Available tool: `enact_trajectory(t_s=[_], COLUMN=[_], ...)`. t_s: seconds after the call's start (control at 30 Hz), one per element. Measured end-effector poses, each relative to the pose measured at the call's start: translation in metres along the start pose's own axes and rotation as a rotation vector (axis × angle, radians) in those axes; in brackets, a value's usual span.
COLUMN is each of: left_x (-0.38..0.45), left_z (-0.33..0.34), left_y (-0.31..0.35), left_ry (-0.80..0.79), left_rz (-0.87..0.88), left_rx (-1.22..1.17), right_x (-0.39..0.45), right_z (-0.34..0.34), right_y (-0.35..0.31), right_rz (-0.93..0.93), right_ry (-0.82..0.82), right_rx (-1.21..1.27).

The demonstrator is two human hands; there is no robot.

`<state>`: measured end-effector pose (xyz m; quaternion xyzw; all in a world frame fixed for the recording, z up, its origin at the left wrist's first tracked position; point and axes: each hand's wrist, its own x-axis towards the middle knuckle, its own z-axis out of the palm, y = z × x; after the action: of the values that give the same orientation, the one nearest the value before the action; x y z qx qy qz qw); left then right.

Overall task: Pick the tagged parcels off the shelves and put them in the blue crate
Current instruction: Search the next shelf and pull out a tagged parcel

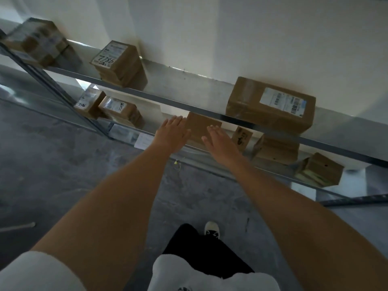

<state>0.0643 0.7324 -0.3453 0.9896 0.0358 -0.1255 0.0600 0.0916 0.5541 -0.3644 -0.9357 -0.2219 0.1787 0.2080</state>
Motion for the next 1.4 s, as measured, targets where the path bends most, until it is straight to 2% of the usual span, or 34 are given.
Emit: enact_trajectory(t_s=[0.2, 0.37, 0.63, 0.73, 0.9, 1.07, 1.17, 1.3, 1.4], left_x=[0.035, 0.058, 0.097, 0.116, 0.139, 0.187, 0.220, 0.247, 0.253], left_z=[0.022, 0.056, 0.150, 0.192, 0.251, 0.268, 0.267, 0.256, 0.256], left_y=[-0.027, -0.062, -0.127, -0.120, -0.095, -0.103, -0.109, -0.107, -0.101], left_ry=[-0.081, -0.113, -0.197, -0.204, -0.259, -0.164, -0.135, -0.246, -0.304], left_rz=[0.057, 0.111, 0.059, -0.090, -0.354, -0.450, -0.551, -0.641, -0.691], left_rx=[-0.044, -0.131, -0.192, -0.404, -0.742, -0.892, -1.010, -1.220, -1.311], right_x=[0.036, 0.064, 0.113, 0.129, 0.149, 0.188, 0.209, 0.227, 0.228], right_z=[0.038, 0.079, 0.170, 0.197, 0.240, 0.245, 0.237, 0.228, 0.223], right_y=[-0.015, -0.024, 0.007, 0.030, 0.050, 0.067, 0.083, 0.101, 0.108], right_rz=[0.095, 0.286, 0.510, 0.577, 0.583, 0.653, 0.769, 0.957, 1.000], right_ry=[-0.058, -0.030, 0.032, 0.060, 0.111, 0.351, 0.478, 0.420, 0.355], right_rx=[-0.077, 0.090, 0.257, 0.270, 0.304, 0.348, 0.448, 0.788, 0.950])
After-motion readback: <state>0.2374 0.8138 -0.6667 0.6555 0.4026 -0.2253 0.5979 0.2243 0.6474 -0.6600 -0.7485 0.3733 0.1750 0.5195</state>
